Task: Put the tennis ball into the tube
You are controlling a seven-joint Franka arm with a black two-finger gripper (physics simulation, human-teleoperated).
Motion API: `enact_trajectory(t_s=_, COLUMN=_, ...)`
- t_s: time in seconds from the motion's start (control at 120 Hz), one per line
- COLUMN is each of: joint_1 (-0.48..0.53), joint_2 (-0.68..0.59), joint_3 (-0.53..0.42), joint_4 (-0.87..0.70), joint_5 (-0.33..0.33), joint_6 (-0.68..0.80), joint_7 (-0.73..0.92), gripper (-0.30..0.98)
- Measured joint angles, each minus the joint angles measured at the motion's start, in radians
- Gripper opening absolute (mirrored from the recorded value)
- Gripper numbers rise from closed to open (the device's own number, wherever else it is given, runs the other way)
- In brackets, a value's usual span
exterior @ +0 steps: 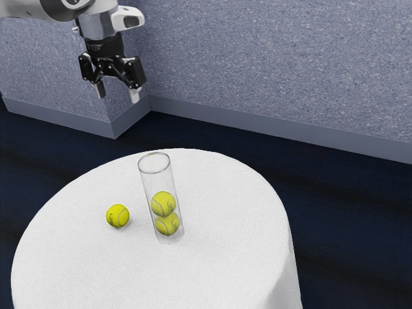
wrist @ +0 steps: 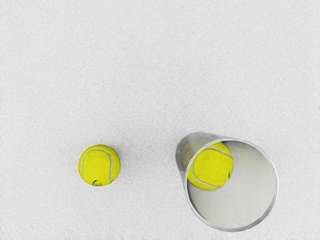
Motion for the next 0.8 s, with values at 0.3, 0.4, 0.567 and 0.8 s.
enact_trajectory(t_s=0.3, joint_1=0.017, joint_2=-0.129, joint_3=-0.008, joint_4=-0.127, joint_5=0.008, joint_6=0.013, joint_7=0.027, gripper=0.69)
enact_trajectory(t_s=0.4, joint_1=0.060, joint_2=-0.230, joint_3=-0.009, joint_4=-0.284, joint_5=0.013, joint_6=0.048, joint_7=0.033, gripper=0.69)
enact_trajectory(t_s=0.567, joint_1=0.086, joint_2=-0.294, joint_3=-0.024, joint_4=-0.485, joint_5=0.020, joint_6=0.126, joint_7=0.041, gripper=0.69)
enact_trajectory(t_s=0.8, joint_1=0.139, joint_2=-0.280, joint_3=-0.026, joint_4=-0.766, joint_5=0.000, joint_6=0.365, joint_7=0.046, gripper=0.69)
